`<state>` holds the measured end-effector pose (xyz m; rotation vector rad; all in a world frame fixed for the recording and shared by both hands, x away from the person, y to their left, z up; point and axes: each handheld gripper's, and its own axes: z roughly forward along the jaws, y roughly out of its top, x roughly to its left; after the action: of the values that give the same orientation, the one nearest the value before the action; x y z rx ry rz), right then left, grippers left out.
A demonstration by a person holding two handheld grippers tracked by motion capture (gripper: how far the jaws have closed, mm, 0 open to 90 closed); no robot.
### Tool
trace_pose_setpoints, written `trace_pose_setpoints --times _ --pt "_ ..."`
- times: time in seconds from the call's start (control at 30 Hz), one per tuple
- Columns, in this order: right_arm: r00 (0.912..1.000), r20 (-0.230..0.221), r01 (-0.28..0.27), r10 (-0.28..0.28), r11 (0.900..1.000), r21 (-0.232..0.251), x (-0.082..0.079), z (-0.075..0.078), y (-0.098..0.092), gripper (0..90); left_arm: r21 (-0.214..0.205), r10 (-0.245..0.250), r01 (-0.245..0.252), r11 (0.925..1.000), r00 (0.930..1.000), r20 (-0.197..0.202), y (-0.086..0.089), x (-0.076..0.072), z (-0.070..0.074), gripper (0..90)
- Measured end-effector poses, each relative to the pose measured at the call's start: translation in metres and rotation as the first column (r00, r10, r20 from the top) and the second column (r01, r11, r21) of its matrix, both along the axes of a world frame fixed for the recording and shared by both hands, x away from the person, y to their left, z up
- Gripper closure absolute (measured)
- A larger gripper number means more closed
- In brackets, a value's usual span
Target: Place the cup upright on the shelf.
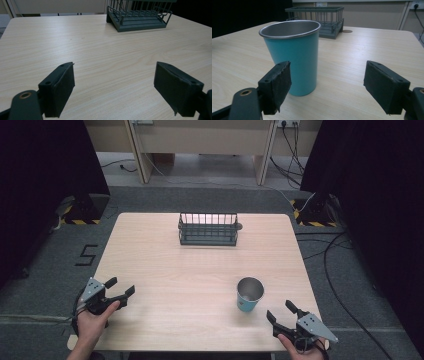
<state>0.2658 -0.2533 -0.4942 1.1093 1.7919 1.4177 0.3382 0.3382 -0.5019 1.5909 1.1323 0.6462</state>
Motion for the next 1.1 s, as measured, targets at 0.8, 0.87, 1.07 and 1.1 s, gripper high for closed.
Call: trace_pose_setpoints --times 0.8,0.87,1.07,1.1 --pt "0.9924 -0.013 -0.123 0.123 0.992 -0.03 0.029 -0.002 0.039 16.5 -0.008 -0.002 0.002 1.0 1.0 0.0 0.0 0.0 0.0 17.1" --pt "0.9916 -0.013 -0.129 0.129 0.991 -0.036 0.031 -0.003 0.041 16.5 -0.008 -0.003 0.003 1.0 1.0 0.001 0.0 0.0 0.0 17.3" --pt "0.9902 -0.022 -0.139 0.138 0.9896 -0.037 0.039 -0.004 0.047 16.4 -0.006 -0.005 0.005 1.0 1.0 0.001 0.0 0.0 0.0 17.6" --pt "0.9901 -0.024 -0.139 0.138 0.9895 -0.039 0.04 -0.004 0.048 16.4 -0.007 -0.005 0.005 1.0 1.0 0.001 0.0 0.0 0.0 17.6"
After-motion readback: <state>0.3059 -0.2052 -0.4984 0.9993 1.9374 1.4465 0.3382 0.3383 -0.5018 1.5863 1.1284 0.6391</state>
